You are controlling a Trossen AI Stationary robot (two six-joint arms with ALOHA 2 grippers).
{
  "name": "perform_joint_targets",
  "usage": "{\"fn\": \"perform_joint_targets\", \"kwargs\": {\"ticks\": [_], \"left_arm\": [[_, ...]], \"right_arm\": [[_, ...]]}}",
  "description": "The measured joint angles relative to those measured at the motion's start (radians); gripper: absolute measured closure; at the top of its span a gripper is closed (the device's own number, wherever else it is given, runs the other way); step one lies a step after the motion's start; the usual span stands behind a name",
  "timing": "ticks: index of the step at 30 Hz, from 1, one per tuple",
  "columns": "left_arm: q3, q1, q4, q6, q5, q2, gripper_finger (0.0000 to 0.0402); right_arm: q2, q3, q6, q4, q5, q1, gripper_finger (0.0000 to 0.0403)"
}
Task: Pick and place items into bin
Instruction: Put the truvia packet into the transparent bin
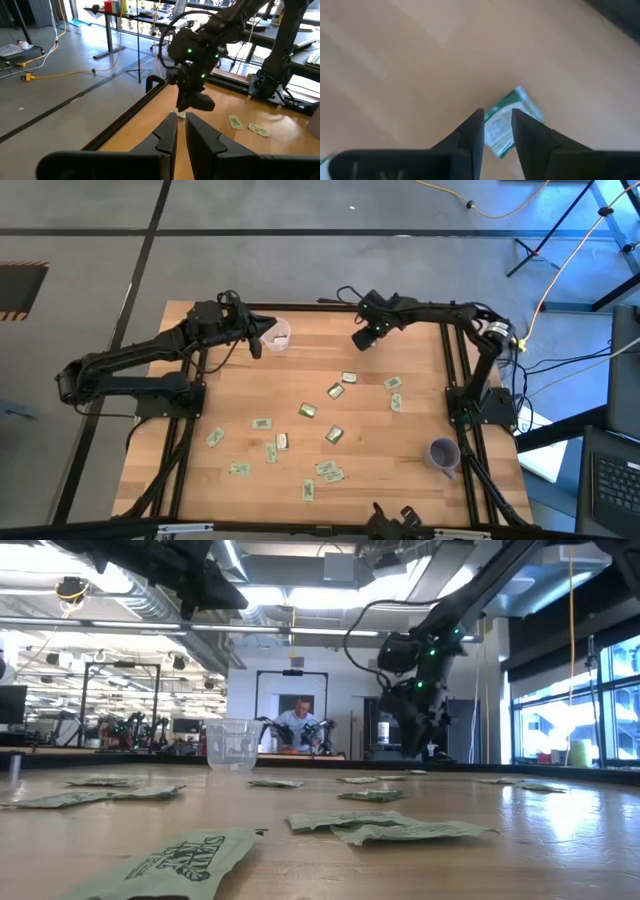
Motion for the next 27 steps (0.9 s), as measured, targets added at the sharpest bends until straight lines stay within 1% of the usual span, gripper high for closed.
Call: {"fn": "perform_joint_targets", "kwargs": {"ticks": [3, 12, 19, 27], "left_arm": [[0.0, 0.0, 0.0, 0.0, 0.0, 0.0, 0.0368], [0.0, 0.0, 0.0, 0.0, 0.0, 0.0, 0.0368], [0.0, 0.0, 0.0, 0.001, -0.002, 0.0, 0.037], [0.0, 0.0, 0.0, 0.035, -0.005, 0.0, 0.0371]], "right_arm": [[0.029, 0.013, 0.0, -0.002, 0.025, -0.002, 0.0301], [0.085, 0.018, 0.004, -0.001, 0.024, -0.02, 0.0301], [0.095, 0.02, 0.003, -0.001, 0.021, -0.021, 0.0301], [0.095, 0.019, 0.004, -0.001, 0.02, -0.021, 0.0301]]}}
